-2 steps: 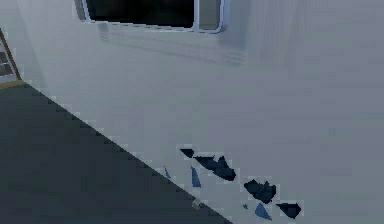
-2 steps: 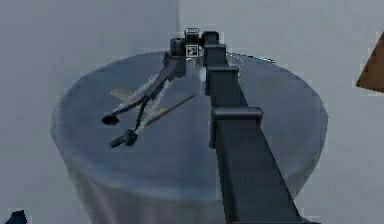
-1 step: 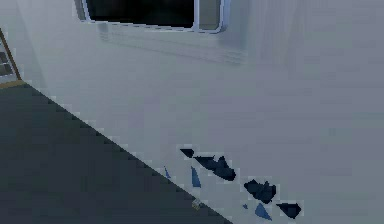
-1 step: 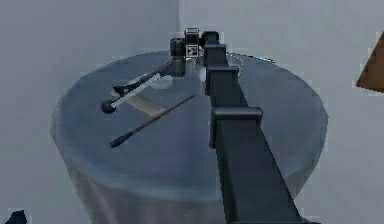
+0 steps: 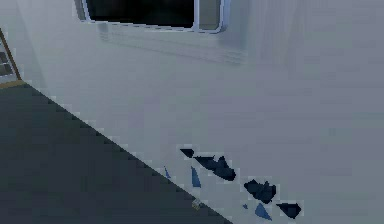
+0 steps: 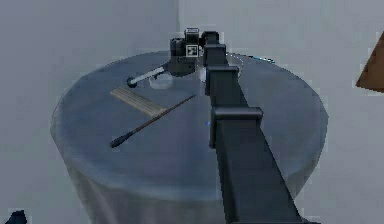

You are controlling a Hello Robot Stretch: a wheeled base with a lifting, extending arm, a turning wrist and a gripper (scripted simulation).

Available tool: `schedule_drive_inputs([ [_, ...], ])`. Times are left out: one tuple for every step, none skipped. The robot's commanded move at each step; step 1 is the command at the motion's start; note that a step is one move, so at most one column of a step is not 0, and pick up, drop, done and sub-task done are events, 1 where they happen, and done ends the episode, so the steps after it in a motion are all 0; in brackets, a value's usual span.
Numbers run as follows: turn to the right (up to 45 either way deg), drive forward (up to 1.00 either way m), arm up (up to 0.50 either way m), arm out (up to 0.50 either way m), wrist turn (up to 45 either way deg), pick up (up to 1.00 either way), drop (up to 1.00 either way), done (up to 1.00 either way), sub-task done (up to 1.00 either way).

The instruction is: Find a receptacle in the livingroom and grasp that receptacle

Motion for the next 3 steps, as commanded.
schedule_drive_inputs([
  [0.0,0.00,0.00,0.00,18.0,0.00,0.00,0.00,0.00],
  [0.0,0.00,0.00,0.00,0.0,1.00,0.00,0.00,0.00],
  [0.0,0.00,0.00,0.00,0.0,0.00,0.00,1.00,0.00],
])
